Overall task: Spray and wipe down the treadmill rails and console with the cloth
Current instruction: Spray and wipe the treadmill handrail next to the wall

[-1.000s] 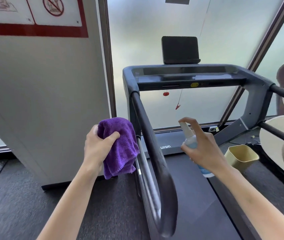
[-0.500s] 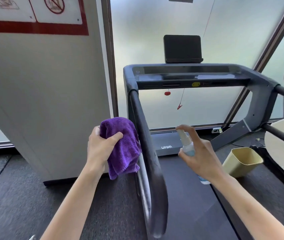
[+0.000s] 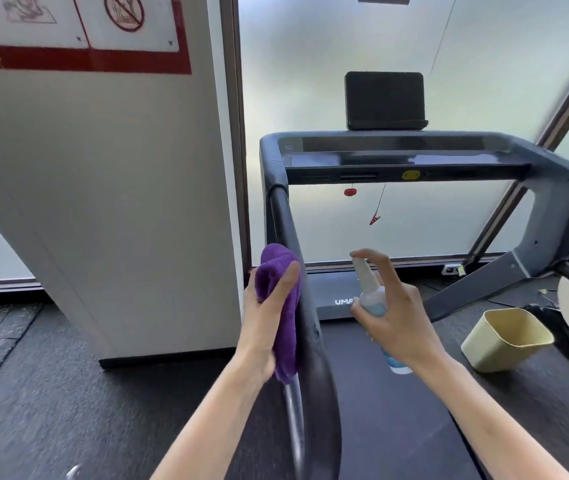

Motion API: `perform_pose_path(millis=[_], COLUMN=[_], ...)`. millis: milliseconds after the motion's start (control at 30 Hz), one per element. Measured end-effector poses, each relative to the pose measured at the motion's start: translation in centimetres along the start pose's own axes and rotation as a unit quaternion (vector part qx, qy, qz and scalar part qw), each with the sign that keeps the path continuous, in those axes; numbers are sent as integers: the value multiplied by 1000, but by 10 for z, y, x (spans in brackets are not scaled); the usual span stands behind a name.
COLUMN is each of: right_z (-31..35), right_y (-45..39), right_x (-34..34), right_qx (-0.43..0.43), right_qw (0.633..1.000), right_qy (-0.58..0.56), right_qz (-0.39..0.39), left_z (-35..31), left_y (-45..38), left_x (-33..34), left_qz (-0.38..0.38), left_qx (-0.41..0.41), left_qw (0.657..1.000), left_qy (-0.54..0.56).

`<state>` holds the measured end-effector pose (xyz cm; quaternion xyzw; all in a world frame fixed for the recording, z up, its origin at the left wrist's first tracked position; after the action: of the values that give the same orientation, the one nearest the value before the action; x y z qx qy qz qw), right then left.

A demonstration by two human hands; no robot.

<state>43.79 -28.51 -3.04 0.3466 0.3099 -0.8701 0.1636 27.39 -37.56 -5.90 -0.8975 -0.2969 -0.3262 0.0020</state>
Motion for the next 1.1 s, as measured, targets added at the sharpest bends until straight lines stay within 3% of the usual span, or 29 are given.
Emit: perform_pose_path(millis=[133,267,367,533,700,800,900,1100], right_z=[-7,-16,-20,-20,-11,-4,-5,-7], right_y=[-6,-15,-27,-53,-66,-61,-53,-43], right_x=[6,14,21,32,33,28,21,14], right_qx=[11,5,5,-3,-5,-9,-8,-6], right_qw=[1000,1000,1000,999,999,999,999,999], right_qy=[-17,-22,-30,-43,-39,-48,-47,-37], right_qz=[3,4,5,11,7,-10,-21,-23], left_z=[5,-4,-16,-24,-34,-36,-32,-19], left_y=[-13,-45,-84,-153,-177,-161,-139,-128], left_x=[11,15,20,29,38,36,29,30], left_qz=[-6,-21,-37,-60,-59,-9,31,-8], left_qx=[2,79,149,152,140,96,-3,82], left_qw=[999,991,964,908,906,942,969,932], left_qy=[-34,-104,-217,-386,-395,-321,-243,-354])
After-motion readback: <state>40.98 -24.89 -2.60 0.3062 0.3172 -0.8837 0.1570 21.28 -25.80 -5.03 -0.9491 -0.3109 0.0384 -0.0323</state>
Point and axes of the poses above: each hand's wrist, its own y-axis away from the middle knuckle, its own x-axis out of the palm, z = x × y, the point moved 6 cm from there along -y, towards the middle knuckle, and after that the axes turned 11 degrees about y, right-handed, at the moved point
